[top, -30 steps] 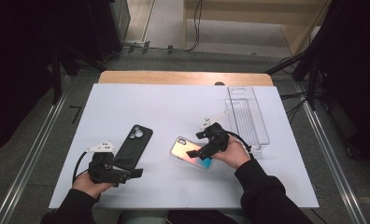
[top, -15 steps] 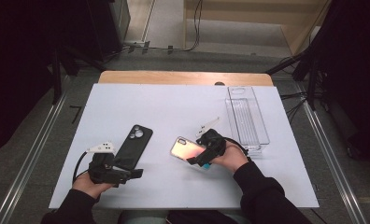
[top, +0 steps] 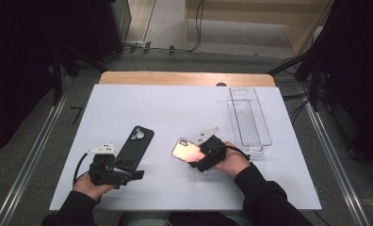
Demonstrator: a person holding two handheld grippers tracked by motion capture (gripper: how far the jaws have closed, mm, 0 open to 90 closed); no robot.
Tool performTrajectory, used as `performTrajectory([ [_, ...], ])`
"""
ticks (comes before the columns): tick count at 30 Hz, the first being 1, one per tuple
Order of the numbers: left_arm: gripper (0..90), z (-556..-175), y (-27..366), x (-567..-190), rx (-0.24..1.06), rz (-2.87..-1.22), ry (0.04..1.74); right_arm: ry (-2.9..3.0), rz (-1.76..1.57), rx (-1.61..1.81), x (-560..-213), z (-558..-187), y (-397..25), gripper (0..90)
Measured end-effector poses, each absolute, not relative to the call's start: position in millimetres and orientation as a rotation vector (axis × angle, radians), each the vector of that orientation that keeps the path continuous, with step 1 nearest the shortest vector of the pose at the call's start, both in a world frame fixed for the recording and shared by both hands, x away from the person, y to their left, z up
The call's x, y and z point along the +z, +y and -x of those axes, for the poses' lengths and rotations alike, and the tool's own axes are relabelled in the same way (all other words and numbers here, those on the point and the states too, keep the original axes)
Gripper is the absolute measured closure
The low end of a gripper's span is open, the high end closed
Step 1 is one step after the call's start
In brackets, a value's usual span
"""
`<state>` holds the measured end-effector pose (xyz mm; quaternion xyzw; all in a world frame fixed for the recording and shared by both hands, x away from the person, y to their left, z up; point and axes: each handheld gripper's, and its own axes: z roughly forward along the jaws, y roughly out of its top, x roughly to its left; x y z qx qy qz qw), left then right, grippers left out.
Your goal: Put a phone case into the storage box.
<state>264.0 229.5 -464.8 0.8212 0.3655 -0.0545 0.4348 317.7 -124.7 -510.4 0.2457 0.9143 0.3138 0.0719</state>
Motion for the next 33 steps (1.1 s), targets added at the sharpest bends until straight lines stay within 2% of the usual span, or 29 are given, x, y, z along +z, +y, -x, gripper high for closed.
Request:
performTrajectory([
  [24,25.5,-265,229,-464,-0.153,-2.037,0.915,2.766,-0.77,0.989,-508,-323,-129,15.2],
  [33,25.2,-266,228,-463,-0.174,-2.007,0.96,2.715,-0.864,1.12,-485,-327,-139,15.2],
])
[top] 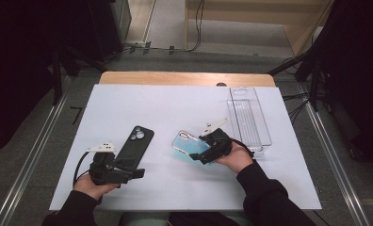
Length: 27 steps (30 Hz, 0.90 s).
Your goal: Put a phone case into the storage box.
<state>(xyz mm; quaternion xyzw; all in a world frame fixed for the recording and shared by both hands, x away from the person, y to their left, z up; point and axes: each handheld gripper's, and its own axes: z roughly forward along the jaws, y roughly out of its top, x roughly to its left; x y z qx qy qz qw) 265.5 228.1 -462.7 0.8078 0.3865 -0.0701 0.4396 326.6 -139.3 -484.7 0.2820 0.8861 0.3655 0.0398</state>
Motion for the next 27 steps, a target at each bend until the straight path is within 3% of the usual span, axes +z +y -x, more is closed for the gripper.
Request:
performTrajectory([
  [10,22.7,-269,221,-459,-0.212,-1.999,1.03,2.682,-0.988,1.212,-466,-323,-148,15.2],
  [27,24.7,-285,195,-444,-0.236,-1.907,1.156,2.503,-1.275,1.327,-466,-312,-149,15.2],
])
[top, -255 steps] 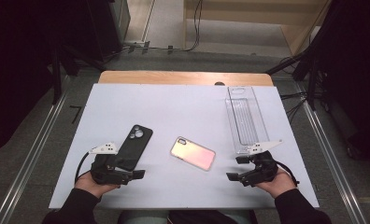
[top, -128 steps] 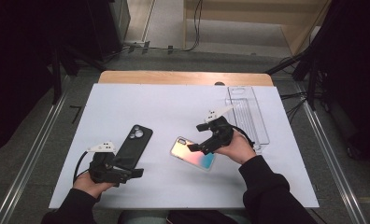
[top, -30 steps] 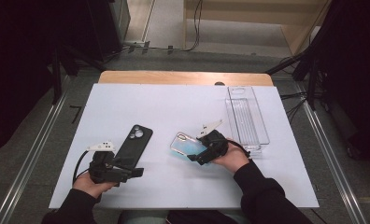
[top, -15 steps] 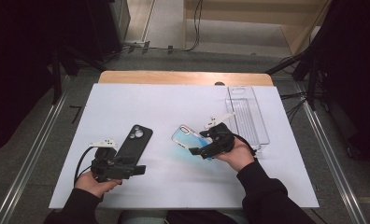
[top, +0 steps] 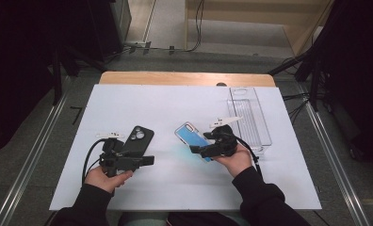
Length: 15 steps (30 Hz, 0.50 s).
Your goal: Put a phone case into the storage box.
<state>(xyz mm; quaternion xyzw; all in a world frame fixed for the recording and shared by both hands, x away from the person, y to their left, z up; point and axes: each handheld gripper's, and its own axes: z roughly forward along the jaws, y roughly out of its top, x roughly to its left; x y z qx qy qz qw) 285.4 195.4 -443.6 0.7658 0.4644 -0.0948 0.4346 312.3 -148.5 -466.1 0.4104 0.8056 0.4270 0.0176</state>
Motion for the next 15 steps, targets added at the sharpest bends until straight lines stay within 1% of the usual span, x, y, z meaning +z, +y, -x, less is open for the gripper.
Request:
performTrajectory([
  [3,24.7,-289,189,-440,-0.214,-1.916,1.152,2.446,-1.356,1.344,-468,-308,-146,15.2],
  [8,24.6,-295,179,-436,-0.172,-1.928,1.139,2.389,-1.388,1.312,-470,-304,-139,15.1],
  [13,24.6,-302,175,-435,-0.167,-1.93,1.149,2.352,-1.408,1.298,-470,-302,-137,15.1],
  [15,24.6,-306,171,-432,-0.144,-1.939,1.165,2.345,-1.421,1.317,-470,-302,-135,15.1],
])
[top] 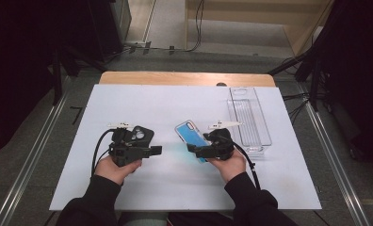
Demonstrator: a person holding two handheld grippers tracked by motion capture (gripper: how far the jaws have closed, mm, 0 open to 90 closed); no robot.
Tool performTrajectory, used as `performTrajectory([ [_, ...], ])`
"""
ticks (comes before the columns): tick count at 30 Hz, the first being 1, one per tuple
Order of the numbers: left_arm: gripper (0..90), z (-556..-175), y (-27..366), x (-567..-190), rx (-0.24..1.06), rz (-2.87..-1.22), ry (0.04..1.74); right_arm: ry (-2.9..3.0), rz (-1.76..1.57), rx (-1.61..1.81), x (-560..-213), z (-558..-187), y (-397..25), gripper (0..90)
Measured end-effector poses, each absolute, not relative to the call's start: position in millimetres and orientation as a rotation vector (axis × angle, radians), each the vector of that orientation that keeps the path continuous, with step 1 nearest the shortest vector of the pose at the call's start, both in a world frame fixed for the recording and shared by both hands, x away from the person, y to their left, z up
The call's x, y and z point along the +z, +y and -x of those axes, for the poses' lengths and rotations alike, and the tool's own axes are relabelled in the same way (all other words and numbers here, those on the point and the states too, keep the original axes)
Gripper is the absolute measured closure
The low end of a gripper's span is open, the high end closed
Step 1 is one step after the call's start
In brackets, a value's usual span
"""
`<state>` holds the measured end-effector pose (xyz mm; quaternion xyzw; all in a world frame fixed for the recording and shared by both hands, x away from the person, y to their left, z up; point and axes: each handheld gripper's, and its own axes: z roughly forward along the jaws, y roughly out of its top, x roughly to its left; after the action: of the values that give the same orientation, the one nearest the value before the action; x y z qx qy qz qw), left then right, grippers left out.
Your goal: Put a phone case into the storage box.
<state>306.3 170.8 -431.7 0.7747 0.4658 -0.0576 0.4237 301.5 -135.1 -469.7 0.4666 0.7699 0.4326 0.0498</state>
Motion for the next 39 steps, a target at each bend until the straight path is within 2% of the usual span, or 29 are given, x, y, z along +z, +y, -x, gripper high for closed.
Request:
performTrajectory([
  [25,24.7,-335,146,-419,-0.087,-1.882,1.238,2.222,-1.528,1.414,-476,-300,-105,15.1],
  [26,27.2,-336,144,-418,-0.074,-1.877,1.239,2.216,-1.537,1.425,-478,-298,-102,15.2],
  [39,30.3,-347,133,-422,-0.07,-1.866,1.269,2.153,-1.584,1.524,-482,-293,-89,15.1],
])
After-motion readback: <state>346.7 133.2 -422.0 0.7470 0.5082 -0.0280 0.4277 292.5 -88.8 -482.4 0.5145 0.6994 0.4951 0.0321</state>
